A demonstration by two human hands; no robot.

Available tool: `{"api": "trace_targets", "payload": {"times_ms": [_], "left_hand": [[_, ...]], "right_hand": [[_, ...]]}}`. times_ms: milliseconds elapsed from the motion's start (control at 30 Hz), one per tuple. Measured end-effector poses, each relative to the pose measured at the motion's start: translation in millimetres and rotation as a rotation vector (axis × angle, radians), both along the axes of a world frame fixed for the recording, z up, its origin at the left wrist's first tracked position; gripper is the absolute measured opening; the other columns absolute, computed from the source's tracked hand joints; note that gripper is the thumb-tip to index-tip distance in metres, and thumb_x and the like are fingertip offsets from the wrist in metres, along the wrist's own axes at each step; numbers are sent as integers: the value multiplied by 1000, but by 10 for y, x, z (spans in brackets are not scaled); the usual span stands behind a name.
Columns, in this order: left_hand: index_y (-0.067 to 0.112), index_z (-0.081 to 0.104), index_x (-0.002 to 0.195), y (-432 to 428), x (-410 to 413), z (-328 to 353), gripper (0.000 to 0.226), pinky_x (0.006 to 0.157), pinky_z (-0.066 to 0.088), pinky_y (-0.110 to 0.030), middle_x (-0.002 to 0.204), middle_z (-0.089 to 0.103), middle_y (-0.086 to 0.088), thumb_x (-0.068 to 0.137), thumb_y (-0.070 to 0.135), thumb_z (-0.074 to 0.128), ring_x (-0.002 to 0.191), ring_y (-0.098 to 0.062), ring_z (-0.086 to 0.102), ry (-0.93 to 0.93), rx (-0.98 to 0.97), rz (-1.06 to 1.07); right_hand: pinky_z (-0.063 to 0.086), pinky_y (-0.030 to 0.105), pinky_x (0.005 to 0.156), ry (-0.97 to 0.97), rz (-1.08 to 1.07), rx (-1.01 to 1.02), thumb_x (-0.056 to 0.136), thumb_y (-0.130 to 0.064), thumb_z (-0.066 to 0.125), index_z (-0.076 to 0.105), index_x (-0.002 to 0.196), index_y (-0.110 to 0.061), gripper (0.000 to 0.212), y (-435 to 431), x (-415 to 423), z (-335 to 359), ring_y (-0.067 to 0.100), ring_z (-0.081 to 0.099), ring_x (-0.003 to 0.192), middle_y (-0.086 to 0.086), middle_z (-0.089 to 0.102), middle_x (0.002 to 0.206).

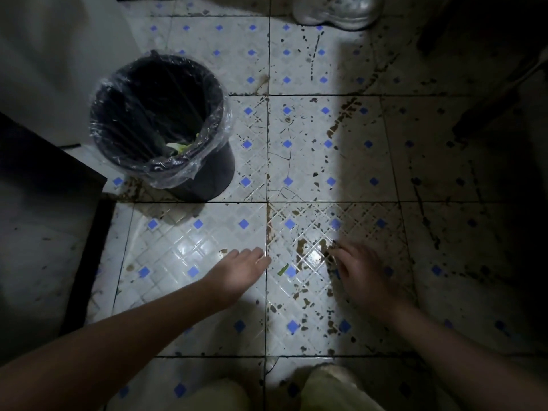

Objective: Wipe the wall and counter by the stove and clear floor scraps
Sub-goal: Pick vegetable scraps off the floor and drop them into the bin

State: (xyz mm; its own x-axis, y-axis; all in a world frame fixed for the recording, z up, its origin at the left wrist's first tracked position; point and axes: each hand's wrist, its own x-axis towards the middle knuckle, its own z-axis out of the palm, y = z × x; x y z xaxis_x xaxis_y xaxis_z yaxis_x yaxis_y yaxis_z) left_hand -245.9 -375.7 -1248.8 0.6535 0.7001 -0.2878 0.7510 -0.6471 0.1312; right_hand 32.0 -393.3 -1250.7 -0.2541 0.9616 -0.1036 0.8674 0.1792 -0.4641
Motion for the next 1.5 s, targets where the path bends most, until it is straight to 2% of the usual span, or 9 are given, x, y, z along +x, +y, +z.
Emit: {"api": "trace_targets", "payload": {"times_ms": [133,367,533,733,867,1000,1133,1367,1500], "left_hand": [[7,65,106,-100,18,-49,61,69,56,-29,113,65,-18,49,5,86,84,-24,68,-2,42,-97],[7,67,91,-39,53,-103,41,54,48,-23,81,64,-9,54,2,83,61,-16,57,-123,41,-104],[9,66,86,-1,40,-150,34,52,45,-21,71,61,-5,57,8,85,57,-13,54,-132,1,-103],[7,64,91,37,-40,-187,38,52,47,-24,71,59,-7,57,3,82,58,-16,53,-123,-10,-56],[8,57,82,79,-156,-99,31,50,34,-21,70,51,-7,62,-4,76,58,-14,44,-194,-15,33],[8,56,82,117,-320,-96,35,52,33,-20,70,50,-7,60,-9,78,59,-11,38,-184,-29,138],[11,54,79,111,-468,-131,41,53,28,-17,67,49,-4,56,-13,78,59,-8,32,-155,-28,230],[12,54,81,168,-524,-186,52,49,36,-18,71,51,-3,44,-14,79,55,-13,47,-112,-45,307],[3,58,88,174,-558,-227,31,60,37,-17,84,55,-14,67,-15,71,63,-20,53,-236,-102,352]], "right_hand": [[40,44,100,-3,26,-51,89,-4,51,59,126,-13,39,-41,44,-130,24,51,120,6,58,127],[39,38,99,-27,6,-60,90,-12,45,60,124,-15,37,-43,9,-175,25,50,118,5,57,129],[38,34,103,-36,35,-65,89,-8,54,58,125,-18,38,-22,0,-202,22,48,121,0,54,132],[30,25,97,-27,49,-111,78,-1,61,61,118,-21,44,10,-115,-173,19,45,117,-2,53,132],[34,30,92,-40,75,-95,77,5,62,64,114,-20,45,77,-250,-183,23,54,111,0,58,127],[33,37,102,-87,124,-123,79,2,60,59,124,-21,51,135,-397,-121,24,50,121,0,53,136],[20,28,108,-110,190,-151,85,0,53,52,130,-28,53,168,-530,16,15,38,130,-8,41,145],[19,29,111,-63,236,-174,91,-2,49,50,133,-24,47,129,-611,117,16,36,134,-3,41,146],[28,34,108,-59,230,-173,90,-2,52,55,129,-22,44,111,-623,85,20,44,129,0,48,142]]}}
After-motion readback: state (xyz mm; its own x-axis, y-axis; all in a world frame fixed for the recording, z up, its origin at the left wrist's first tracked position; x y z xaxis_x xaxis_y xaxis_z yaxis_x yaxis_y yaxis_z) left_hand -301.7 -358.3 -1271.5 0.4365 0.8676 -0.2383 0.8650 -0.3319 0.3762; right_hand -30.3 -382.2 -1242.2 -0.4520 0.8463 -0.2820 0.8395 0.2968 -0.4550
